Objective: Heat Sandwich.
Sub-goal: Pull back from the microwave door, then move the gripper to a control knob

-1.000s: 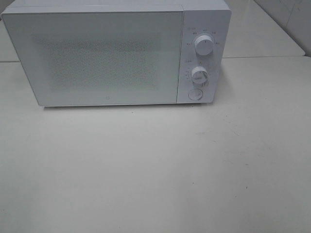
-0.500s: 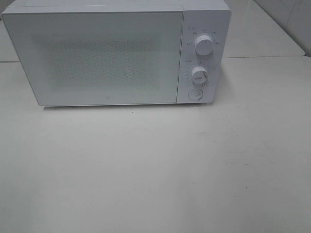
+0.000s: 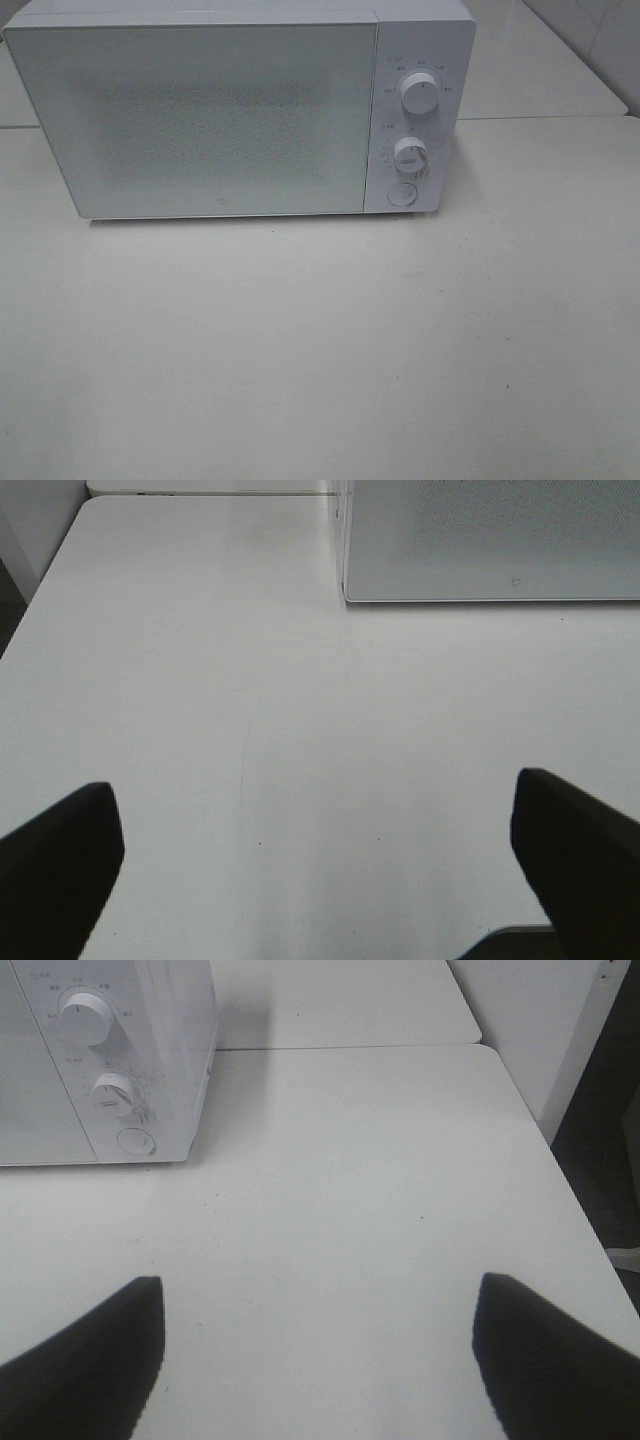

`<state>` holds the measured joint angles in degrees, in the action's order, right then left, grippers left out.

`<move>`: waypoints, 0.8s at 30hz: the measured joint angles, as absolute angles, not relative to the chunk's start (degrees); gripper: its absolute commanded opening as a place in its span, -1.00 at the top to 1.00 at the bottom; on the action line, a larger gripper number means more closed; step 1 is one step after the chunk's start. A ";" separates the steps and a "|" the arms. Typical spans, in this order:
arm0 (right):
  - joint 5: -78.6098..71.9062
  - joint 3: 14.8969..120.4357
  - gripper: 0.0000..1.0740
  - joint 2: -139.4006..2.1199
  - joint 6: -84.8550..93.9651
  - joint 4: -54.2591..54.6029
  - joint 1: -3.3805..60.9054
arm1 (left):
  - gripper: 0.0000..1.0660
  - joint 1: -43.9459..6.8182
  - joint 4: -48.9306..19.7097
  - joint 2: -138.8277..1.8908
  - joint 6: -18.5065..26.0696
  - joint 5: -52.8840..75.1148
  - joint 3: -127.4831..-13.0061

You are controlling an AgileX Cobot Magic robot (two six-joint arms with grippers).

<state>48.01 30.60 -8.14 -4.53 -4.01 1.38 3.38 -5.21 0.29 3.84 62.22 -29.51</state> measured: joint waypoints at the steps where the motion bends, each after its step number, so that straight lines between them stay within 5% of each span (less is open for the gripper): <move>1: 46.75 30.60 -0.44 -9.51 -4.53 -4.01 1.38 | -0.85 3.38 -5.21 0.29 3.84 62.22 -29.51; 24: 13.24 30.60 -0.42 -41.31 -4.53 -6.19 1.38 | -0.83 3.38 -5.21 0.29 3.84 62.22 -29.51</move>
<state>13.24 30.60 -41.31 -4.53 -6.19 1.38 3.38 -5.21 0.29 3.84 62.22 -29.51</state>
